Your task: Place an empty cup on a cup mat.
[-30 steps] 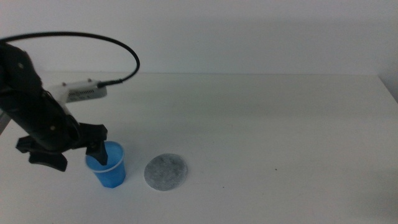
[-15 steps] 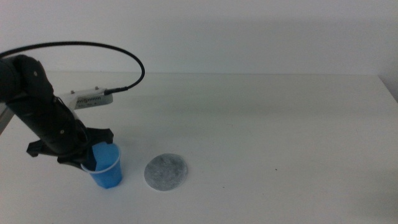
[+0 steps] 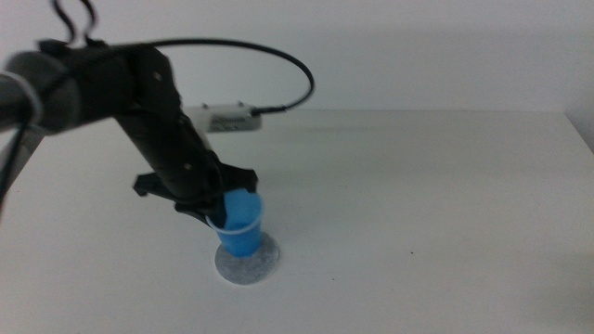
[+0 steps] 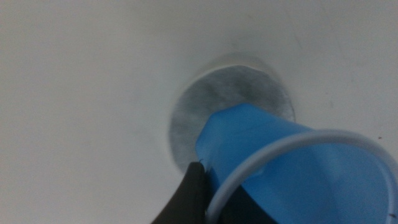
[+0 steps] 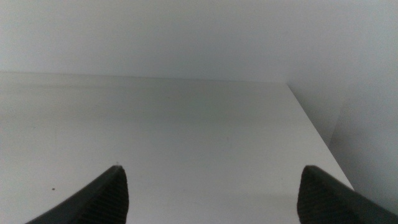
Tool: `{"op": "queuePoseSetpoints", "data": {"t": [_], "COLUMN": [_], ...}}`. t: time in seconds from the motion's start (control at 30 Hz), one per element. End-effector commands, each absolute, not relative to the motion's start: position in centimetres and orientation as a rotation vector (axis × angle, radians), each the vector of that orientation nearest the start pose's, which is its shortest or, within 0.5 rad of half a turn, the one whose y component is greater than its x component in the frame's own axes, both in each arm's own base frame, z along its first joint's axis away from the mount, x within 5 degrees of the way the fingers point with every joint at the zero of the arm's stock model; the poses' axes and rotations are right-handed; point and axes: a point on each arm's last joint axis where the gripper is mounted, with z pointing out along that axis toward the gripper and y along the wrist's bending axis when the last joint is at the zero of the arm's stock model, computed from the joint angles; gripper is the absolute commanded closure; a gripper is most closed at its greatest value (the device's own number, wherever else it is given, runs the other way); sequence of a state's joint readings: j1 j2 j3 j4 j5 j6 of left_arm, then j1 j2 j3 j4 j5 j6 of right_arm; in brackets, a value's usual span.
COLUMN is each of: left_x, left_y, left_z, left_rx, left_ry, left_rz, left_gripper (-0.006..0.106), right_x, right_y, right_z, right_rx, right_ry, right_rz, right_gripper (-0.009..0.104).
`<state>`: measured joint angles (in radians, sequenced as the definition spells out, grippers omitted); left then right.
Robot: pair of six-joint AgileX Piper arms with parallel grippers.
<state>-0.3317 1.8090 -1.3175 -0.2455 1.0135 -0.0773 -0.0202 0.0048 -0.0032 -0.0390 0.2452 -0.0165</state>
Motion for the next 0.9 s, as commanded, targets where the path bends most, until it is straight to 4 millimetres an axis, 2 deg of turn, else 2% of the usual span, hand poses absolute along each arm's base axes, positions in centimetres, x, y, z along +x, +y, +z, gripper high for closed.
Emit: {"op": "queuePoseSetpoints", "data": {"t": [0.0, 0.13, 0.3, 0.4, 0.5, 0.6, 0.63, 0.8, 0.87], "left_x": [33.5, 33.8, 34.0, 33.9, 33.6, 32.9, 32.5, 28.8, 26.3], "left_y": [-14.5, -14.9, -14.9, -14.9, -14.8, -14.2, -13.9, -11.2, -9.8], "left_z": [21.5, 20.1, 19.7, 19.7, 20.0, 21.7, 22.8, 29.2, 31.0], "left_rx": [0.226, 0.234, 0.229, 0.230, 0.255, 0.359, 0.362, 0.234, 0.196], "left_ry": [3.006, 3.033, 3.028, 3.038, 3.062, 3.044, 3.018, 2.797, 2.695], "left_rz": [-0.375, -0.361, -0.360, -0.362, -0.359, -0.330, -0.308, -0.180, -0.157], "left_gripper": [0.102, 0.102, 0.098, 0.084, 0.057, 0.018, 0.007, 0.007, 0.007], "right_x": [5.5, 5.5, 5.5, 5.5, 5.5, 5.5, 5.5, 5.5, 5.5], "right_y": [-0.2, -0.2, -0.2, -0.2, -0.2, -0.2, -0.2, -0.2, -0.2], "right_z": [19.2, 19.2, 19.2, 19.2, 19.2, 19.2, 19.2, 19.2, 19.2], "right_rx": [-0.032, -0.032, -0.032, -0.032, -0.032, -0.032, -0.032, -0.032, -0.032], "right_ry": [1.722, 1.722, 1.722, 1.722, 1.722, 1.722, 1.722, 1.722, 1.722], "right_rz": [-0.071, -0.071, -0.071, -0.071, -0.071, -0.071, -0.071, -0.071, -0.071], "right_gripper": [0.002, 0.002, 0.002, 0.002, 0.002, 0.002, 0.002, 0.002, 0.002]}}
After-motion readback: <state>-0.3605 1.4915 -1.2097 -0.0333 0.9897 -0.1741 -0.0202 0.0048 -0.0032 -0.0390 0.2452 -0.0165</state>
